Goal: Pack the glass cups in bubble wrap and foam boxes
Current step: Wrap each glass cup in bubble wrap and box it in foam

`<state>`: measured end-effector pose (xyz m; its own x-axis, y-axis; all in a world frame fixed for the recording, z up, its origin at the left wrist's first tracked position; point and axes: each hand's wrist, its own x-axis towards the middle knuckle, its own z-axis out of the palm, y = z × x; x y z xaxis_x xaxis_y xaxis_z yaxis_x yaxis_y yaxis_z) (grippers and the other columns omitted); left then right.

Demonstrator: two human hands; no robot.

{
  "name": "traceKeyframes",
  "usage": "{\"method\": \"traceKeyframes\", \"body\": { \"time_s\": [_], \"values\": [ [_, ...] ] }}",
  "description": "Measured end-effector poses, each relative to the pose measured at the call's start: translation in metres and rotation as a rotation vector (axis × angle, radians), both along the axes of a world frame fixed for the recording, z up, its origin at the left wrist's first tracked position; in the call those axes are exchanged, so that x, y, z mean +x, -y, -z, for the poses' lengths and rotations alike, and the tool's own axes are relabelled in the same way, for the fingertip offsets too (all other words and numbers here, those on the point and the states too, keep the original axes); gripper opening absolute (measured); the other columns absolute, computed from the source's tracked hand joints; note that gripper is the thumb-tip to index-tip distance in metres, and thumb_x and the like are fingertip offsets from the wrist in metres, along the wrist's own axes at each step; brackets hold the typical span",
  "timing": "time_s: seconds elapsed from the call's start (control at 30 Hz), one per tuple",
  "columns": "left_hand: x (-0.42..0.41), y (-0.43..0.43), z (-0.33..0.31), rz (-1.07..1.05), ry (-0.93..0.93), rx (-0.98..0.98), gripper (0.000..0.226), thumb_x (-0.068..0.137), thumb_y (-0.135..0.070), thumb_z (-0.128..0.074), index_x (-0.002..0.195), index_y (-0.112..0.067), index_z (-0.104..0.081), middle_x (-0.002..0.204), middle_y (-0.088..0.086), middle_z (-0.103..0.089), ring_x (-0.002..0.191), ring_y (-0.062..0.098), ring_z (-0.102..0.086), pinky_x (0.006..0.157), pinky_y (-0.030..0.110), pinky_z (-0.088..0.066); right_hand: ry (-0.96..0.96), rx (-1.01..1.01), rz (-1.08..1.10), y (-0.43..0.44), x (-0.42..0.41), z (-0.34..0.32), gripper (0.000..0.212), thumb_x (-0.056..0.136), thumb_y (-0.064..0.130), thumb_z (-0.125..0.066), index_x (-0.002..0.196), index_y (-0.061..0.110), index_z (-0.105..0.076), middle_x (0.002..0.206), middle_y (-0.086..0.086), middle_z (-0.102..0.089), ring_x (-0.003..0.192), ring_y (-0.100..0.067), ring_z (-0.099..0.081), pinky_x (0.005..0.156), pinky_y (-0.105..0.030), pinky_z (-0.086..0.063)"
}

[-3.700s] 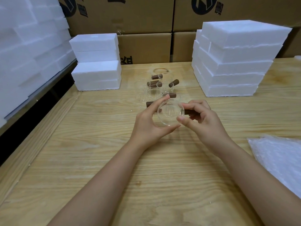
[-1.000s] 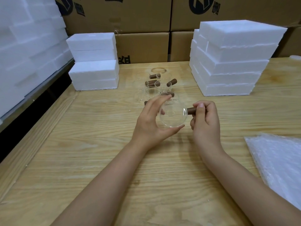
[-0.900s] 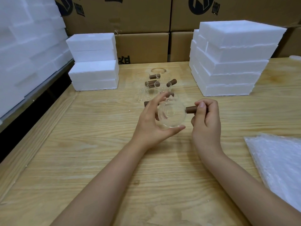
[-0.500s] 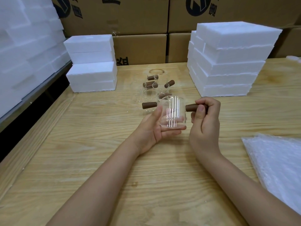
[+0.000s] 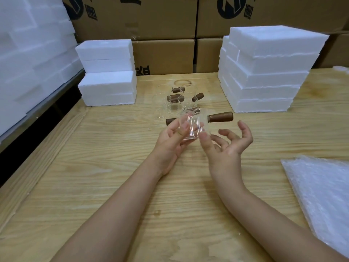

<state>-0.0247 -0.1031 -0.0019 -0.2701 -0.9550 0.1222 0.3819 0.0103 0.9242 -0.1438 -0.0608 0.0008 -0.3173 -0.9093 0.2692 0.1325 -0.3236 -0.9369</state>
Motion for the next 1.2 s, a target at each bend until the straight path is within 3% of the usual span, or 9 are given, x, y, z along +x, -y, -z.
{"method": "traceKeyframes", "body": {
  "time_s": [0.17, 0.33, 0.43, 0.53, 0.6, 0.8, 0.93, 1.03, 1.2],
  "values": [
    [-0.001, 0.0, 0.002, -0.018, 0.08, -0.052, 0.091, 0.052, -0.059, -0.086, 0.125, -0.018, -0.051, 0.108, 0.0, -0.073, 0.112, 0.012, -0.063, 0.096, 0.027, -0.049, 0.089, 0.062, -0.16, 0.002, -0.001, 0.001, 0.048, 0.063, 0.03, -0.072, 0.101, 0.02, -0.045, 0.106, -0.002, -0.054, 0.081, 0.002, -0.062, 0.07, -0.011, -0.047],
    [0.001, 0.002, 0.003, 0.007, 0.062, -0.02, 0.1, 0.051, -0.063, -0.085, 0.132, -0.017, -0.05, 0.116, 0.002, -0.07, 0.116, 0.017, -0.062, 0.098, 0.029, -0.049, 0.282, 0.07, -0.211, 0.008, -0.005, -0.004, 0.037, 0.067, 0.029, -0.068, 0.097, 0.014, -0.052, 0.094, 0.0, -0.064, 0.085, -0.005, -0.066, 0.078, -0.019, -0.051],
    [0.004, 0.004, 0.003, 0.021, 0.098, 0.006, 0.089, 0.054, -0.066, -0.08, 0.127, -0.022, -0.054, 0.121, -0.002, -0.068, 0.114, 0.014, -0.062, 0.097, 0.026, -0.049, 0.543, 0.139, -0.376, 0.012, -0.01, -0.006, 0.029, 0.076, 0.028, -0.062, 0.096, 0.008, -0.055, 0.084, -0.006, -0.07, 0.086, -0.018, -0.069, 0.085, -0.028, -0.056],
    [0.004, 0.005, 0.006, 0.004, 0.107, 0.003, 0.057, 0.074, -0.043, -0.075, 0.122, -0.017, -0.058, 0.116, -0.002, -0.07, 0.107, 0.011, -0.065, 0.086, 0.021, -0.051, 0.619, 0.192, -0.467, 0.013, -0.012, -0.006, 0.04, 0.079, 0.03, -0.058, 0.109, 0.003, -0.056, 0.09, -0.013, -0.071, 0.09, -0.022, -0.069, 0.09, -0.03, -0.054],
    [0.004, 0.004, 0.006, -0.009, 0.084, -0.001, 0.046, 0.077, -0.029, -0.074, 0.119, -0.015, -0.06, 0.107, 0.0, -0.072, 0.099, 0.01, -0.067, 0.083, 0.02, -0.051, 0.623, 0.203, -0.489, 0.014, -0.013, -0.006, 0.041, 0.079, 0.032, -0.058, 0.108, 0.003, -0.058, 0.093, -0.013, -0.072, 0.092, -0.022, -0.069, 0.092, -0.031, -0.053],
    [0.004, 0.002, 0.001, -0.029, -0.002, 0.002, 0.095, 0.05, -0.044, -0.092, 0.128, -0.003, -0.054, 0.113, 0.005, -0.071, 0.111, 0.016, -0.065, 0.095, 0.024, -0.049, 0.516, 0.181, -0.369, 0.015, -0.011, -0.004, 0.05, 0.074, 0.034, -0.062, 0.116, 0.008, -0.055, 0.092, -0.004, -0.069, 0.09, -0.022, -0.068, 0.088, -0.031, -0.055],
    [0.003, 0.001, 0.001, -0.048, -0.022, -0.007, 0.099, 0.051, -0.043, -0.091, 0.131, 0.0, -0.051, 0.114, 0.004, -0.071, 0.114, 0.018, -0.064, 0.093, 0.023, -0.05, 0.275, 0.07, -0.165, 0.014, -0.014, -0.003, 0.056, 0.063, 0.036, -0.072, 0.111, 0.025, -0.047, 0.106, -0.004, -0.054, 0.084, -0.008, -0.064, 0.088, -0.03, -0.052],
    [0.0, 0.001, 0.003, -0.055, -0.005, -0.016, 0.093, 0.048, -0.044, -0.093, 0.125, -0.006, -0.056, 0.113, 0.004, -0.071, 0.112, 0.018, -0.065, 0.091, 0.024, -0.051, 0.097, -0.027, -0.156, 0.01, -0.012, -0.001, 0.054, 0.063, 0.029, -0.075, 0.107, 0.028, -0.044, 0.106, 0.002, -0.049, 0.081, -0.001, -0.06, 0.077, -0.015, -0.049],
    [-0.002, 0.003, 0.005, -0.091, 0.021, -0.043, 0.091, 0.041, -0.049, -0.094, 0.118, -0.014, -0.06, 0.112, 0.003, -0.072, 0.11, 0.018, -0.066, 0.09, 0.025, -0.052, 0.102, -0.01, -0.169, 0.009, -0.01, -0.005, 0.054, 0.058, 0.029, -0.076, 0.103, 0.026, -0.047, 0.105, 0.002, -0.05, 0.081, 0.001, -0.061, 0.075, -0.014, -0.049]
  ]
}}
